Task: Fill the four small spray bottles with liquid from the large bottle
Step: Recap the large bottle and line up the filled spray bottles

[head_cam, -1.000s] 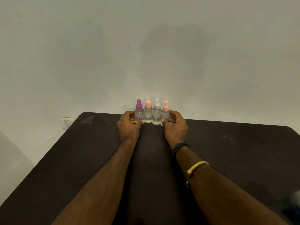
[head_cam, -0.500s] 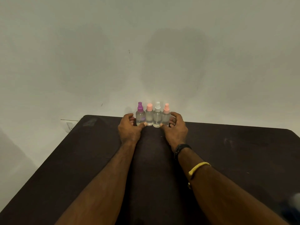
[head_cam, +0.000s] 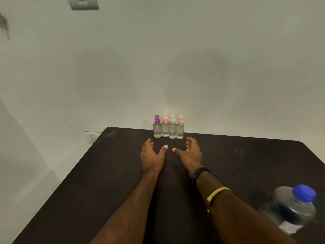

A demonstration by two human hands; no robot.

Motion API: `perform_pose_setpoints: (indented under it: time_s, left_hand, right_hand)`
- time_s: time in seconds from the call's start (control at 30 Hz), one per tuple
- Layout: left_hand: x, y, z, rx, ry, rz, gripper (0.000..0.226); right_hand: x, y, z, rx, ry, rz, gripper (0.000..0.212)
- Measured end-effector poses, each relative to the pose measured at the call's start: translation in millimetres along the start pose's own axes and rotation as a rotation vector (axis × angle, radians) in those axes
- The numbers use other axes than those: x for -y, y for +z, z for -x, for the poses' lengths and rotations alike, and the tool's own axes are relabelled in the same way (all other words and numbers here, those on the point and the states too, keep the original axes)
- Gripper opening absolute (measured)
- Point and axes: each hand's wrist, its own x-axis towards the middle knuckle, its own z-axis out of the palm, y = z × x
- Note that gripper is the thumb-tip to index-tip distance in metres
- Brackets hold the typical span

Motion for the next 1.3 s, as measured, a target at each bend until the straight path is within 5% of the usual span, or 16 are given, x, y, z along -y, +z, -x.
perform_pose_setpoints:
  time_s: [0.23, 0.4, 0.73, 1.3]
  left_hand:
    - [-18, -21, 59, 0.124, 0.12, -0.197, 0.069]
    - [-22, -44, 94, 0.174, 0.284, -0.343, 0.062]
    - [-42, -61, 138, 0.016, 0.623, -0.481, 0.068]
    - [-79, -62, 186, -0.047, 0.866, -0.45, 0.076]
  right_hand:
    - [19, -21, 53, 0.106, 0.052, 0.104, 0.067]
    - [27, -31, 97, 0.221, -0.146, 0.376, 0.057]
    - [32, -61, 157, -0.155, -0.747, 0.908, 0.071]
    - [44, -134, 197, -0.338, -0.875, 1.061, 0.078]
